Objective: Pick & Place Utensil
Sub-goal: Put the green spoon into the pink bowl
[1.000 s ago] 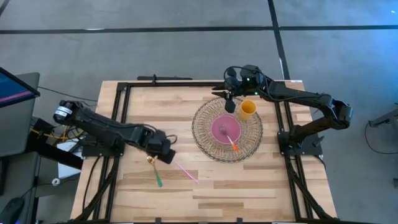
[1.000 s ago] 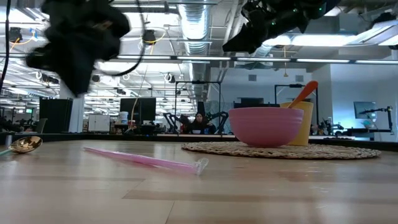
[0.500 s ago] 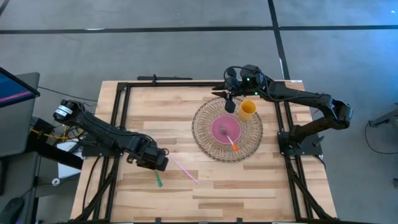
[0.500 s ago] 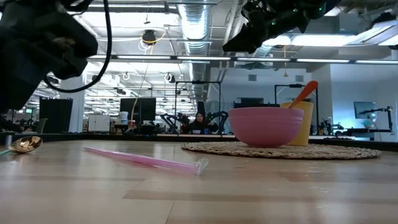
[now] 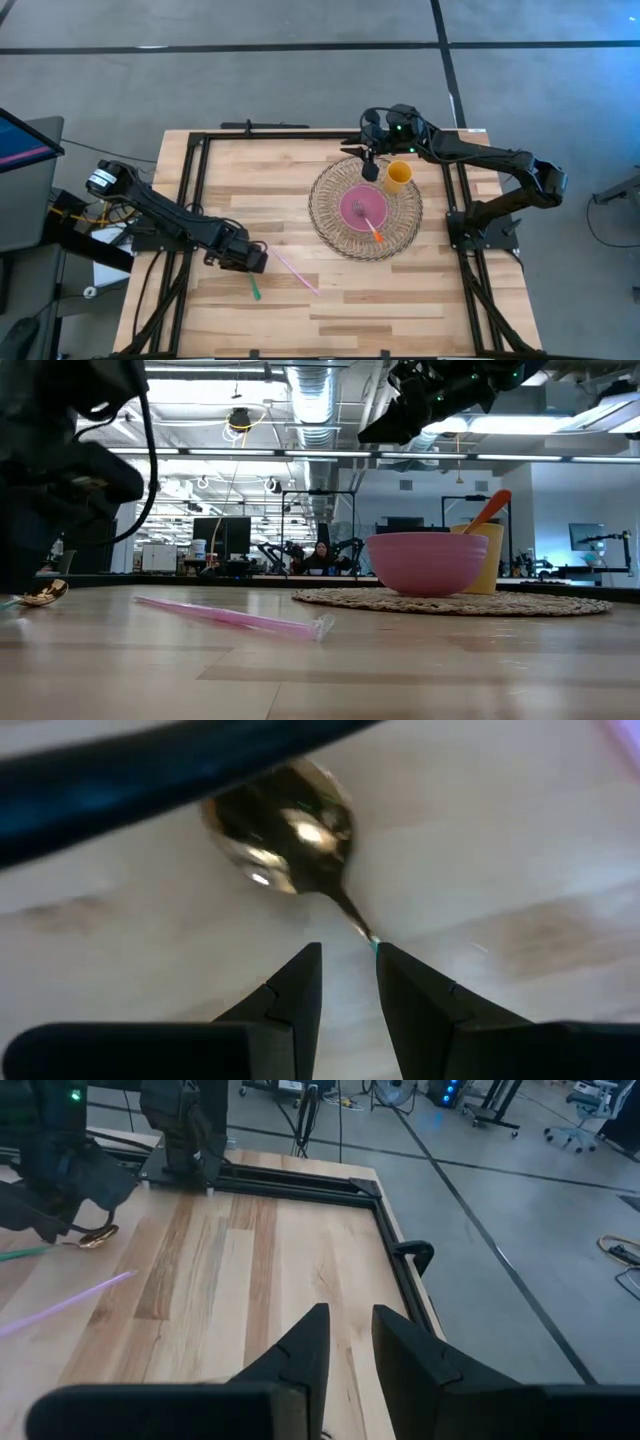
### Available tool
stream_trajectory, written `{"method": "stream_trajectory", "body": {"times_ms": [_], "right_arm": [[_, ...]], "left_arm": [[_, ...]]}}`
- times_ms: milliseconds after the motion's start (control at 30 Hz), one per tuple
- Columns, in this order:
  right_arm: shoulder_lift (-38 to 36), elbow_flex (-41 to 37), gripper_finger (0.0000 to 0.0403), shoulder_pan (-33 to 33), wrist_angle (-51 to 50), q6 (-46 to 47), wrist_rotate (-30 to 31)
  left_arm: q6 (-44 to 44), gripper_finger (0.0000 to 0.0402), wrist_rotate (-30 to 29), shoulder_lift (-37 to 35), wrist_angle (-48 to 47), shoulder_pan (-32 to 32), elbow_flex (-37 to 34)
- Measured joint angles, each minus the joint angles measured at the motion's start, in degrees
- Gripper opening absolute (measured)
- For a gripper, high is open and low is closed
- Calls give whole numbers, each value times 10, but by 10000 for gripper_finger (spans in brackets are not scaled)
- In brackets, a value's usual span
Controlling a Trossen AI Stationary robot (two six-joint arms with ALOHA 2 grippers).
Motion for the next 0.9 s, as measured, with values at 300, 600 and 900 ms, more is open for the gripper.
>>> {"method": "stream_trajectory", "body": {"times_ms": [300,600,900], "right_arm": [[0,0,72,0,0,0,0],[0,0,72,0,0,0,0],[0,0,72,0,0,1,0]], "left_arm": [[1,99,-13,0,62,2,-23],[-4,99,-17,0,90,2,-24],[-5,99,-35,0,109,3,-25]]}}
